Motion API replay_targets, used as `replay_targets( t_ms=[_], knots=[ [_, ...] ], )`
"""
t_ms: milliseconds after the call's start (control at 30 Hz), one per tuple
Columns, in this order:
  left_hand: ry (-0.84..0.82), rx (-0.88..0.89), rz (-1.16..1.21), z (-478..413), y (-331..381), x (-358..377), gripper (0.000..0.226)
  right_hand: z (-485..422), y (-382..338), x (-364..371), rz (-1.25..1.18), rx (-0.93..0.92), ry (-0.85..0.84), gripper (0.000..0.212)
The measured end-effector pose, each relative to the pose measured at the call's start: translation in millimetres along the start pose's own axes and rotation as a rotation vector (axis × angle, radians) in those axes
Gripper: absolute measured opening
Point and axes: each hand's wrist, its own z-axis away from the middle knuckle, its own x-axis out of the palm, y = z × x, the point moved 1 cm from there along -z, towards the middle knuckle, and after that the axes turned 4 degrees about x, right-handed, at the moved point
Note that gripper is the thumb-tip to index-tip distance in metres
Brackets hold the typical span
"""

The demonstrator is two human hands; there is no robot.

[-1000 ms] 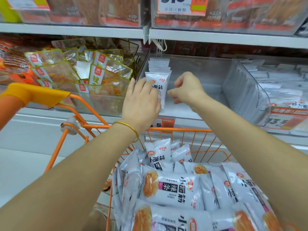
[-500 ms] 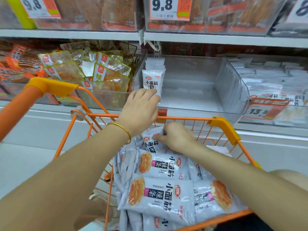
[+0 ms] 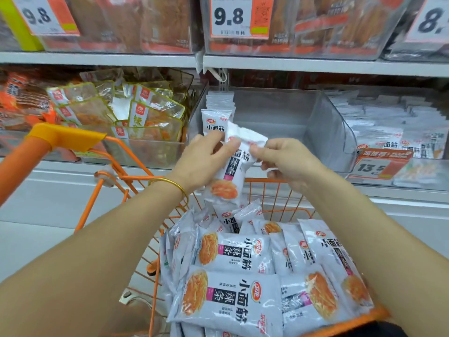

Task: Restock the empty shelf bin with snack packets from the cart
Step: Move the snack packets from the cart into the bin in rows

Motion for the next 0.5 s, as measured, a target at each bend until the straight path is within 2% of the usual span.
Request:
replay_targets(
  t_ms=[67,133,233,300,367,400,467,500],
  knots=[
    [-0.037,-0.053,0.085,-3,3,3,0.041,-7,-5,1,-0.068,0.019,-0.029,0.022],
    [0.02,-0.092,0.176,-9,4,6,0.028,-13,-9,4,-0.133,0.055,-0.077,0.022],
    [0.13,-0.126,0.271,-22,1,6,0.033,-22,-12,9,-0.156,0.108,-0.185,0.031],
    [0.186,-0.17,0.285,-30,-2,4,0.038,-26,-14,14,-0.093,0.094,-0.281,0.017],
    [0.216,-0.198,0.27,-38,-3,3,0.04,-35,-18,16,-0.04,0.086,-0.277,0.004],
    [0.238,-0.177,0.177,-41,-4,2,0.04,-44,-21,15,-0.043,0.084,-0.224,0.007],
    [0.308,-0.068,-0.276,-42,-13,-3,0.035,-68,-27,12,-0.113,0.052,-0.073,0.007],
    [0.324,-0.025,-0.51,-40,-19,-5,0.031,-80,-29,11,-0.127,0.022,0.001,0.014]
  ],
)
